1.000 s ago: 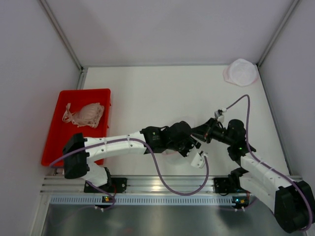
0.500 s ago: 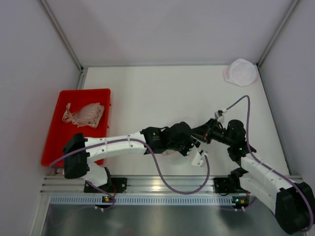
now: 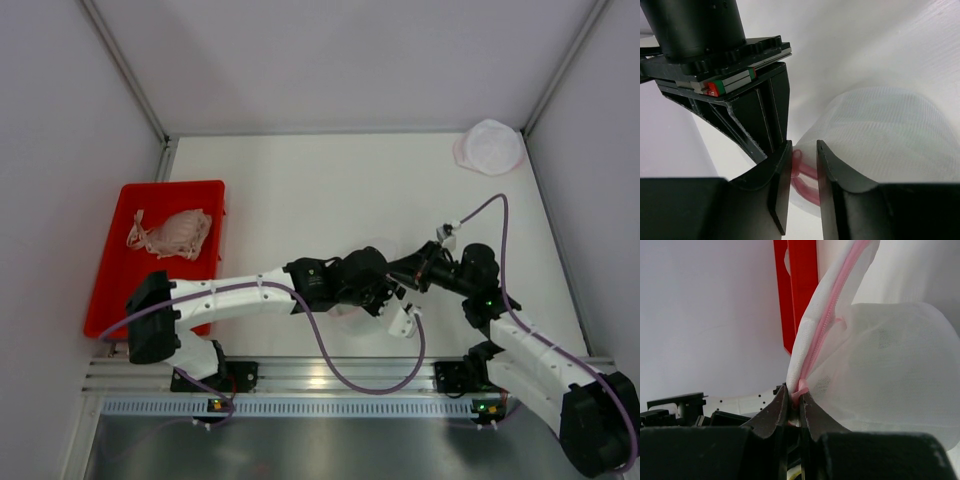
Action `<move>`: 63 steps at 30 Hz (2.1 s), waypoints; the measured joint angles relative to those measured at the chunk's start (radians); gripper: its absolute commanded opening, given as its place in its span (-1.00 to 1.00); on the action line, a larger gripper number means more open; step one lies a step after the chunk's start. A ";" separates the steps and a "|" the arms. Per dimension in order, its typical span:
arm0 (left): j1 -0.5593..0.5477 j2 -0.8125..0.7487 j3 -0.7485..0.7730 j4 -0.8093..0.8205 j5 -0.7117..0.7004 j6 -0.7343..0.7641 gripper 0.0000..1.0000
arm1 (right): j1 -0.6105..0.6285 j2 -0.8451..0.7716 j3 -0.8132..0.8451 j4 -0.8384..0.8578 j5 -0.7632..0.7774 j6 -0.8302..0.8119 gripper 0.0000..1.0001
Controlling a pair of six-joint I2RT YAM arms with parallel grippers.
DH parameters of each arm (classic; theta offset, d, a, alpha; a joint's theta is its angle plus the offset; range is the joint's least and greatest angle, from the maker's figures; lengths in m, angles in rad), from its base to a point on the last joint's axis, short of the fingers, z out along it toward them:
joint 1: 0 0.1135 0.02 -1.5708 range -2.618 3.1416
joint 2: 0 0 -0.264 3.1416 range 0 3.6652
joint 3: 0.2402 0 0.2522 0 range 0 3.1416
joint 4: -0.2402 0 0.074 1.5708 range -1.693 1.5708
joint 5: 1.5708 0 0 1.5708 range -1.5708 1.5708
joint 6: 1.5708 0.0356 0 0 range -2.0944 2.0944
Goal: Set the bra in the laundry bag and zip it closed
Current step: Zip the zipper on the laundry bag.
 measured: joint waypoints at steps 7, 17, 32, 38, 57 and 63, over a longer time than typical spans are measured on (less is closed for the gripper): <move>0.000 -0.023 -0.016 0.002 -0.004 0.013 -0.16 | 0.002 0.000 0.011 -0.006 0.006 0.000 -1.00; 0.006 -0.024 -0.016 0.008 -0.010 0.019 -0.20 | 0.002 -0.002 0.011 -0.006 0.009 -0.004 -1.00; 0.029 -0.107 -0.016 0.008 0.083 0.014 -0.17 | 0.006 -0.004 0.011 -0.004 0.005 -0.011 -1.00; 0.029 -0.100 -0.016 0.006 0.080 0.016 -0.20 | 0.007 -0.004 0.011 -0.003 0.002 -0.010 -1.00; 0.056 -0.062 -0.016 -0.005 0.082 0.018 -0.57 | 0.007 -0.005 0.011 0.014 -0.004 -0.009 -1.00; 0.061 -0.060 -0.016 -0.008 0.099 0.026 -0.58 | 0.007 -0.005 0.011 0.024 -0.005 -0.009 -1.00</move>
